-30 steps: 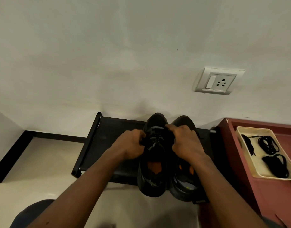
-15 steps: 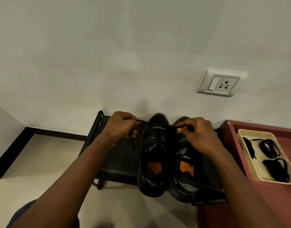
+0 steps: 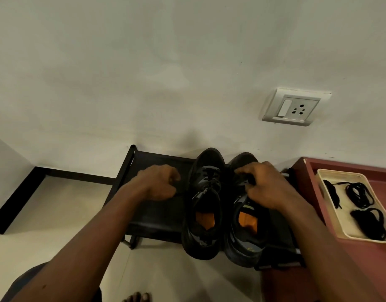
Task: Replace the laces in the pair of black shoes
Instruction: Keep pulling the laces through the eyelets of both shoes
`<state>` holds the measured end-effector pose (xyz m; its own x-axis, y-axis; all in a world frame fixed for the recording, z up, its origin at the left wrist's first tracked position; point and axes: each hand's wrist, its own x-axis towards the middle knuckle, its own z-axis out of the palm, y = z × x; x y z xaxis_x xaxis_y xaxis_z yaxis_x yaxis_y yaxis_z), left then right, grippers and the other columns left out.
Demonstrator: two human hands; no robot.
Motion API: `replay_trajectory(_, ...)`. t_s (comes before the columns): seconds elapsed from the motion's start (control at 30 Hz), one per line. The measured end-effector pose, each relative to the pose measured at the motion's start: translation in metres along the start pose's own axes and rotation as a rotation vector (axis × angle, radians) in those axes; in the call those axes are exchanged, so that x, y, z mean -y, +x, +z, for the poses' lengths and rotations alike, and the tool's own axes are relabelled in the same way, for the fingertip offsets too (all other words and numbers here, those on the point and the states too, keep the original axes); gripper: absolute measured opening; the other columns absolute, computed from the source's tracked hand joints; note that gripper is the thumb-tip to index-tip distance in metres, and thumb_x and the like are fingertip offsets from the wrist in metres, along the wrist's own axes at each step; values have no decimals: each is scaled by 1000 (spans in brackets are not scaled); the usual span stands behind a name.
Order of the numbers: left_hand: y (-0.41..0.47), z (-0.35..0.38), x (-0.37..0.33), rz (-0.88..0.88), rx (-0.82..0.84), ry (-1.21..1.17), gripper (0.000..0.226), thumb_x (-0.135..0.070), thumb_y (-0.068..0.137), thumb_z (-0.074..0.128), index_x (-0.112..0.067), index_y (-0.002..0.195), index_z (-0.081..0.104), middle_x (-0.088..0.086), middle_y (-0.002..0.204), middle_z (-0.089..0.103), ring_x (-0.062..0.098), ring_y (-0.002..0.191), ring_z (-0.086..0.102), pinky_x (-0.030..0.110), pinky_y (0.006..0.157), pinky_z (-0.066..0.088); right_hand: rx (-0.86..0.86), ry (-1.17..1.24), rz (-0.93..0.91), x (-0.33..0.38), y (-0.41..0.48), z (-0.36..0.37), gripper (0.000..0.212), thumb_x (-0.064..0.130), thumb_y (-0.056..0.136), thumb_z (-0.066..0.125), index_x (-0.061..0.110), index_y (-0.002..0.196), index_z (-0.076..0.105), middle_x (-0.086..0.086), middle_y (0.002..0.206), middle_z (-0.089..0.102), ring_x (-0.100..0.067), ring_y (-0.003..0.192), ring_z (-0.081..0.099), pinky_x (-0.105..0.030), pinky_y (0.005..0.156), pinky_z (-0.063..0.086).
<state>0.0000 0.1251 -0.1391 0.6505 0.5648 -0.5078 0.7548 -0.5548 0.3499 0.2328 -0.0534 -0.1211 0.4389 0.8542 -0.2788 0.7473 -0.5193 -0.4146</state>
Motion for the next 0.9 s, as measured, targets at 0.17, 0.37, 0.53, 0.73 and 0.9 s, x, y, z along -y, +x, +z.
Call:
replay_trajectory(0.17,6,16,-28,227,-79,-194,20,-19,94,71,-33,108,66,-11,96,72,2,89,68,27,88,55,44,-5,-137,22,4,25,45,19,96,68,32,139,63,7,128,70,-13,118,65,-32,100,54)
replay_trajectory(0.37,3,11,-25,281,-132,-232,10,-23,95,69,-32,90,67,-10,83,72,5,78,68,22,73,50,-7,117,-162,20,4,20,16,24,98,71,29,110,80,16,93,76,2,86,69,-19,81,54)
replay_trajectory(0.53,-8,-9,-20,262,-228,-327,12,-21,87,70,-26,76,71,-10,75,73,6,71,68,27,68,54,40,204,-121,17,0,7,14,26,100,68,31,106,80,21,82,76,12,83,67,-12,74,49)
replay_trajectory(0.73,-8,-12,-7,35,-211,107,15,-33,80,67,-24,68,63,-10,71,67,8,73,64,30,67,49,123,-59,-4,12,-2,4,12,21,99,70,24,105,80,8,94,76,-6,87,70,-30,87,59)
replay_trajectory(0.9,2,-7,1,20,-130,32,16,-33,85,68,-23,73,65,-7,73,70,12,75,68,33,71,53,132,24,-23,5,-3,-2,15,23,98,71,28,88,81,9,82,78,-4,83,72,-29,85,57)
